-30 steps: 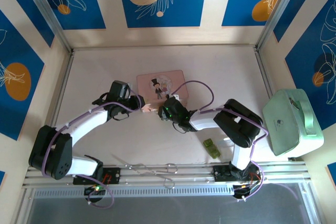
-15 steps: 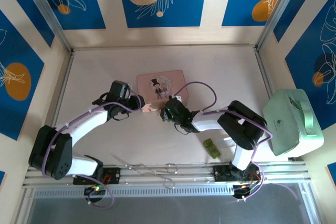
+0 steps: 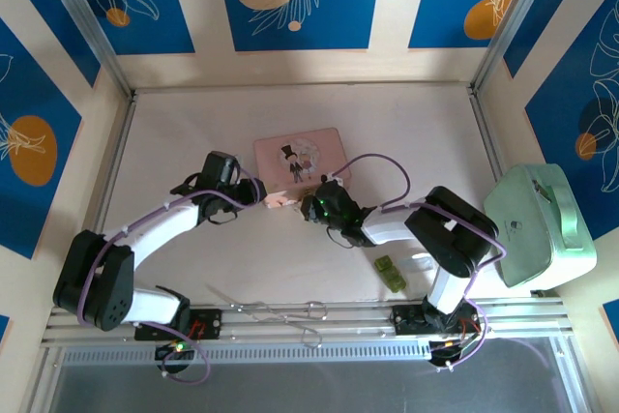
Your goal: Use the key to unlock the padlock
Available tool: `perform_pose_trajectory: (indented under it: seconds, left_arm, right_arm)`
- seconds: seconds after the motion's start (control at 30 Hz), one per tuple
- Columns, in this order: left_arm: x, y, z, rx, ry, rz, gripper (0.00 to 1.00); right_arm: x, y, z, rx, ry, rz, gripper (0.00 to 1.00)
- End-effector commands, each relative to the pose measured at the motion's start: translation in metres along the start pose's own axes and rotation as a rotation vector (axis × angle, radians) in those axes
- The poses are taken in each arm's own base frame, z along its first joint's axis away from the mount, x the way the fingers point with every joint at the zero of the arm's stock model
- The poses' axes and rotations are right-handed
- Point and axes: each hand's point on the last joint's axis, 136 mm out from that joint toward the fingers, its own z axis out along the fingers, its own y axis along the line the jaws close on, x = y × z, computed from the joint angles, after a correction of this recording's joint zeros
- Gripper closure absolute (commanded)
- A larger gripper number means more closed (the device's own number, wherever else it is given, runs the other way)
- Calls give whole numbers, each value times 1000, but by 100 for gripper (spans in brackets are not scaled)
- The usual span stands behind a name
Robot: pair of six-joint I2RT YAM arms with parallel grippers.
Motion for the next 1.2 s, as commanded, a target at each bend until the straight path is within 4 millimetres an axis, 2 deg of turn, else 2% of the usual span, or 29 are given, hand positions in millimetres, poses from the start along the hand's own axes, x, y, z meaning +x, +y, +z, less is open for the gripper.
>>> perform_pose_trajectory:
  seconds: [0.0,0.4,0.5,0.7,0.77,0.87,1.03,1.17]
  left_arm:
    - [4,12,6,-24,7,-12,55]
    - [8,16,11,-27,20,-17,56]
    - [6,8,8,9,18,-14,55]
    - [-6,-19,-15,83,-49,20,43]
    - [-6,-28,-19,93,-52,35,43]
    - [-4,-36,-23,104,-58,44,44]
    - [5,-37,-18,111,-33,40,47]
    - [9,-39,-13,112,-13,42,49]
  right_arm:
    - [19,-29,-2,58,65,95,94]
    - [19,-31,-9,8,55,159,95]
    - [19,-31,-9,9,56,161,95]
    - [20,-31,-13,5,53,163,96]
    - [19,-28,-15,3,52,143,93]
    - [10,-27,-25,8,25,99,81]
    - [-8,-24,-40,-45,14,36,68]
    - [-12,-24,-40,-66,44,1,65]
